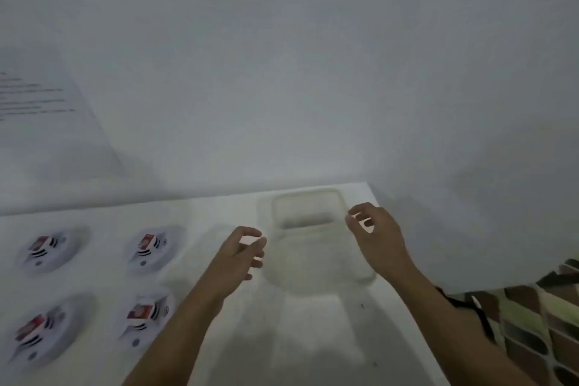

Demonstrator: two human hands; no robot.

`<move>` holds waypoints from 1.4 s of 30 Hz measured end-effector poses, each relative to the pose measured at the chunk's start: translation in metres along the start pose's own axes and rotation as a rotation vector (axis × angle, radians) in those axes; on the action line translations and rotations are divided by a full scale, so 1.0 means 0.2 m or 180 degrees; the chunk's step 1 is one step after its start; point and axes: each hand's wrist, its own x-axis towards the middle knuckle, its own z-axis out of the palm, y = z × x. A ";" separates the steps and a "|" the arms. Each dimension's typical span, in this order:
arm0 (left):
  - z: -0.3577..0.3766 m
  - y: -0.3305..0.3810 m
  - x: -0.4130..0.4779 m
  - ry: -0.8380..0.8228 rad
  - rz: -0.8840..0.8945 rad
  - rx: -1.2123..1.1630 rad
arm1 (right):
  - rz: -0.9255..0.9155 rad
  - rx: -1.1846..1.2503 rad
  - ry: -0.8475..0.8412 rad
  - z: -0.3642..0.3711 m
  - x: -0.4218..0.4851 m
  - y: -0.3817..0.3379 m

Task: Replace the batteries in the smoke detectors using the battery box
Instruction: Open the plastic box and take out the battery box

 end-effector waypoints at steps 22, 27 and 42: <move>0.16 -0.18 0.00 -0.0455 -0.0978 -0.0806 | 0.1186 0.0791 -0.0849 0.02 -0.17 0.18; 0.16 -0.17 -0.01 -0.0512 -0.0999 -0.0941 | 0.1171 0.0816 -0.0827 0.04 -0.16 0.20; 0.21 -0.14 -0.11 0.0453 -0.0085 0.0236 | 0.1428 0.1343 -0.1102 0.00 -0.11 0.23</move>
